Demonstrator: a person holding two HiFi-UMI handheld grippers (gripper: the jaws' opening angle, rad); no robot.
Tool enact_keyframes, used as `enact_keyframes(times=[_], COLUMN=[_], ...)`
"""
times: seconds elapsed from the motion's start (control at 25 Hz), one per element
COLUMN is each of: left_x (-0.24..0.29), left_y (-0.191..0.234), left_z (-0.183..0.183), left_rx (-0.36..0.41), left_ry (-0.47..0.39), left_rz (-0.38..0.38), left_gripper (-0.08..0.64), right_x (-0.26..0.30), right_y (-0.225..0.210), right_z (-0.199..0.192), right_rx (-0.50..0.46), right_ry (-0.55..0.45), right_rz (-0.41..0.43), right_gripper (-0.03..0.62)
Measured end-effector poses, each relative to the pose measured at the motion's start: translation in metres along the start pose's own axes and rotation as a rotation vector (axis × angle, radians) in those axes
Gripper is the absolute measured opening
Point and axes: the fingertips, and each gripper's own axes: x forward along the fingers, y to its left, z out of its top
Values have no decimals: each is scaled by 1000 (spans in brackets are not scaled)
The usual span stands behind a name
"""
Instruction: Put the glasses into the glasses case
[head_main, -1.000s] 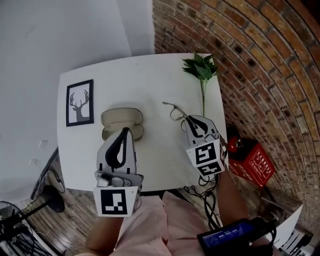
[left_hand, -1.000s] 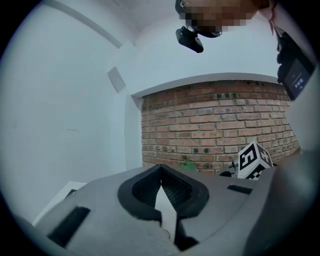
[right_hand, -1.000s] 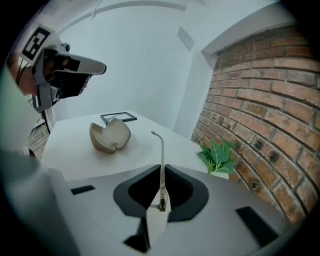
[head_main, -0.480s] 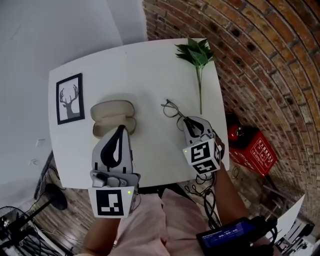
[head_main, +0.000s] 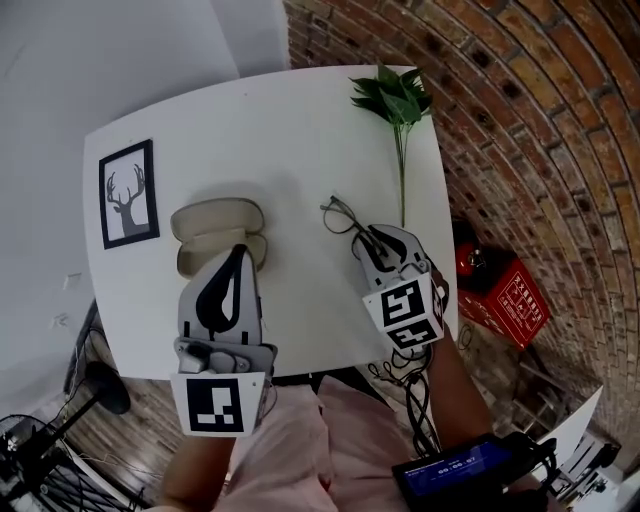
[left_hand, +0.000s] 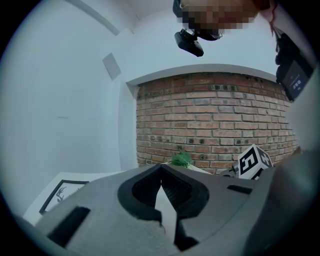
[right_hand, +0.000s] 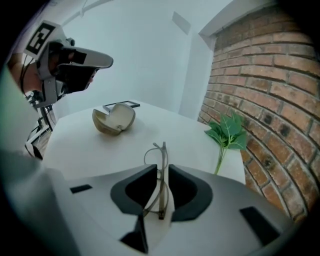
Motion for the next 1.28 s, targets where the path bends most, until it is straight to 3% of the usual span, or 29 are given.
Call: enact_keyframes(times=[0.24,0.36,0.68,1.04,1.28], left_x=[4,4,-15,-72,-115], left_y=[8,13,21,48,80], left_z=[-1,-6,1,19,21], left_rx=[-4,-13,-22,-28,-54], left_ry=[2,15,-23,-95,-129], left_rz=[-4,0,36,164,293], left_gripper=[5,5,6,5,5], right_x=[16,20,2,-16,-8], right_y=[2,-1,-7,13,52], right_z=[-4,-6,21,91,141], right_rx=[16,29,14,-77,-192], right_ry=[62,81,4,-117,-183], right_rz=[40,15,-36,-5,74], right_gripper=[63,26,21,21,21])
